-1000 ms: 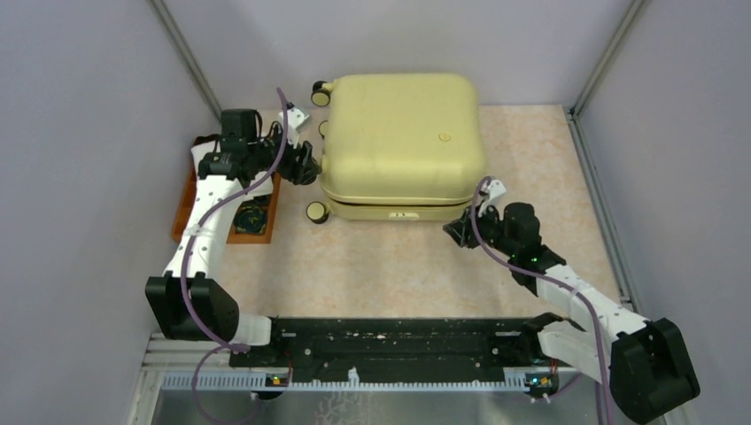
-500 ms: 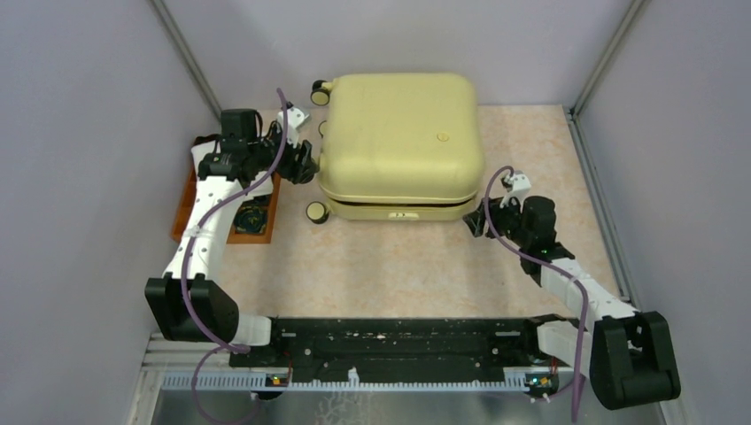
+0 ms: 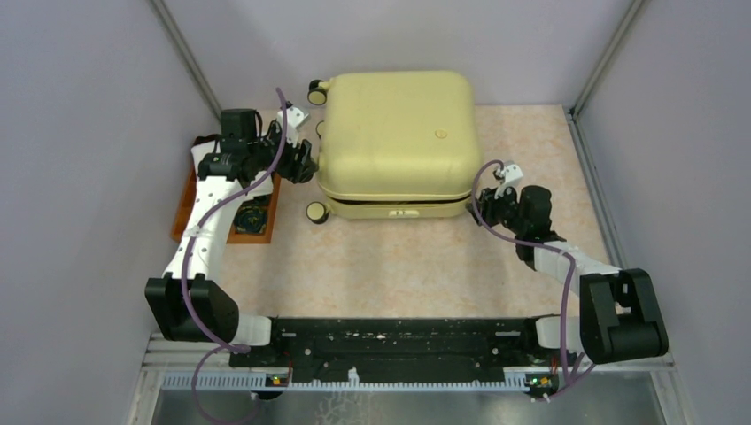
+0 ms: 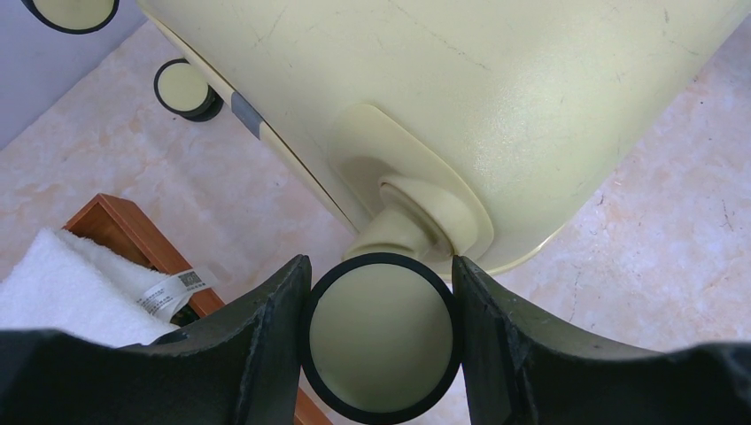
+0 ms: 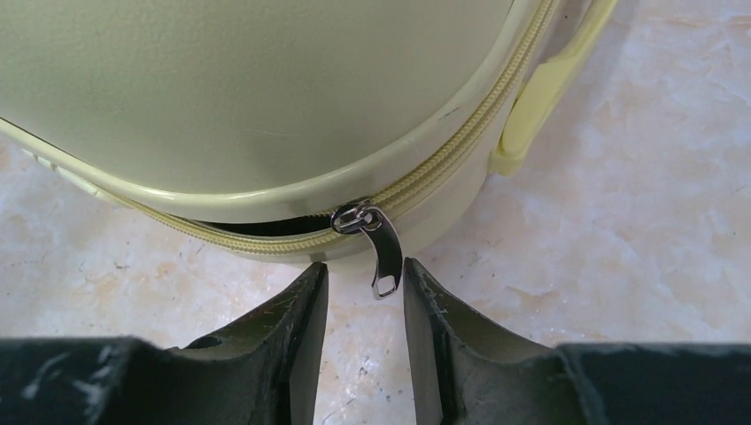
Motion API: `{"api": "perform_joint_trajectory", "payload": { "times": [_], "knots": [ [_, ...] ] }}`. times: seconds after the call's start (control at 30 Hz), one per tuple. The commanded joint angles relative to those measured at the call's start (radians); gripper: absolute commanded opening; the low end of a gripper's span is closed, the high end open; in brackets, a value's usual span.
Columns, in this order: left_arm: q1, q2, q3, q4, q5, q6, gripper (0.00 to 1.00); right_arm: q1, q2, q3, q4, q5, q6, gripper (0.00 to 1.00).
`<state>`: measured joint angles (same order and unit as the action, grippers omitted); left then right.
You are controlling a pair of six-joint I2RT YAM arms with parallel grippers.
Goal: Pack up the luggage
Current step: Zip the luggage at the center of the board.
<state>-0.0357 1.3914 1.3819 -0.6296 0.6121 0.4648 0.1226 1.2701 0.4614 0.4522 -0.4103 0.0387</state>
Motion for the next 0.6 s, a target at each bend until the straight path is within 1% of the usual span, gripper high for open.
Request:
{"api": "perform_joint_trajectory", "payload": {
  "times": [0.0, 0.1, 0.2, 0.27, 0.4, 0.57],
  "knots": [
    [0.02, -0.043, 0.058, 0.112, -0.014, -0.001, 0.0, -0.019, 0.016, 0.031, 0.189, -0.027, -0.028, 0.35],
    [0.02, -0.035, 0.067, 0.104, -0.018, 0.007, 0.0, -0.018, 0.021, 0.029, 0.217, -0.045, -0.031, 0.35],
    [0.02, -0.04, 0.065, 0.106, -0.02, 0.01, 0.0, -0.02, 0.022, 0.041, 0.208, -0.009, -0.049, 0.33],
    [0.02, -0.044, 0.062, 0.105, -0.02, 0.016, 0.0, -0.019, 0.01, 0.042, 0.208, 0.029, -0.077, 0.24],
    [0.021, -0.047, 0.054, 0.099, -0.02, 0.029, 0.0, -0.03, -0.018, 0.023, 0.245, 0.037, -0.074, 0.0],
    [0.021, -0.047, 0.053, 0.1, -0.014, 0.031, 0.0, -0.031, -0.027, 0.014, 0.232, -0.024, -0.05, 0.0]
  ]
}}
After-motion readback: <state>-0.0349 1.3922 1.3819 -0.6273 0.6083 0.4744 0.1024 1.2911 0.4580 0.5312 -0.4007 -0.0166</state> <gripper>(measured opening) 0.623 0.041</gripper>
